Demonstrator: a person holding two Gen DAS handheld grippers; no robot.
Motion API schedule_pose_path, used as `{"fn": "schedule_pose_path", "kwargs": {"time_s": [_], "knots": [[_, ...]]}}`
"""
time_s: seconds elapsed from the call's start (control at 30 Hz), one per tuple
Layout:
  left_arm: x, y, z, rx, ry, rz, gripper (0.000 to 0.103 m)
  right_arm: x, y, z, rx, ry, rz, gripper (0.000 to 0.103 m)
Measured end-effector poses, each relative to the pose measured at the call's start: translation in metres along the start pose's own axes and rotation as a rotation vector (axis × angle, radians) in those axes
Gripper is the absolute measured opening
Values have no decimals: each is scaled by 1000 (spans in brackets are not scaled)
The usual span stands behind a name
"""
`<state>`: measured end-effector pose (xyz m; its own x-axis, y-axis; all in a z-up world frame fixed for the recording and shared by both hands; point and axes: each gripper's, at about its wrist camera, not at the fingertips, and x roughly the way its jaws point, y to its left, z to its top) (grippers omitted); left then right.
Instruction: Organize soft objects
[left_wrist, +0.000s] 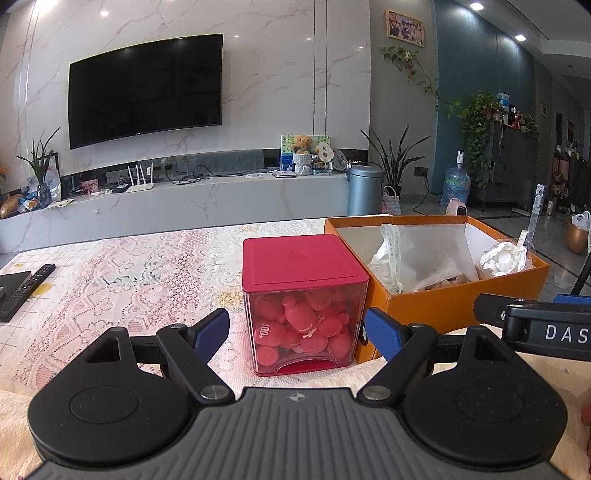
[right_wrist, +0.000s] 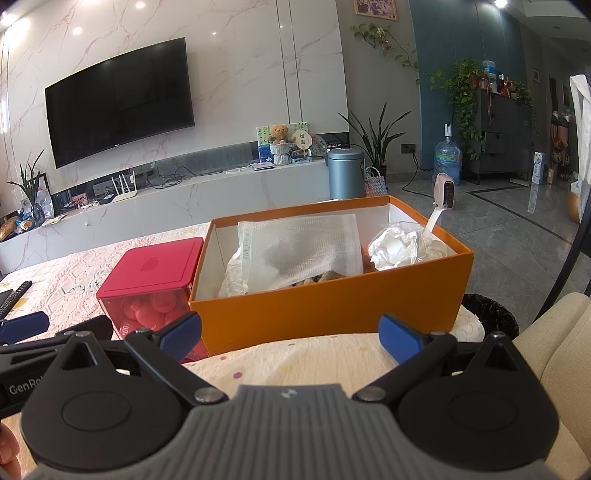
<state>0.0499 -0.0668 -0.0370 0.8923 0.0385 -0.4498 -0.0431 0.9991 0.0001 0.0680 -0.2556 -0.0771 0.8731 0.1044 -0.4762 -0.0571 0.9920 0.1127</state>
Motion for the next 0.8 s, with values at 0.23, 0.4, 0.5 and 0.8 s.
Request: {"fn": "schedule_pose_path", "kwargs": {"time_s": [0.23,0.4,0.5,0.8], "knots": [[0,0,0,-6,0,-3,97,0,0,0,-1,0,0,100],[-1,0,0,-14,2,-1,97,0,0,0,-1,0,0,100],[-1,0,0,-14,1,0,97,0,0,0,-1,0,0,100],[-2,0,0,-16,-6,7,97,0,0,0,-1,0,0,100]]}}
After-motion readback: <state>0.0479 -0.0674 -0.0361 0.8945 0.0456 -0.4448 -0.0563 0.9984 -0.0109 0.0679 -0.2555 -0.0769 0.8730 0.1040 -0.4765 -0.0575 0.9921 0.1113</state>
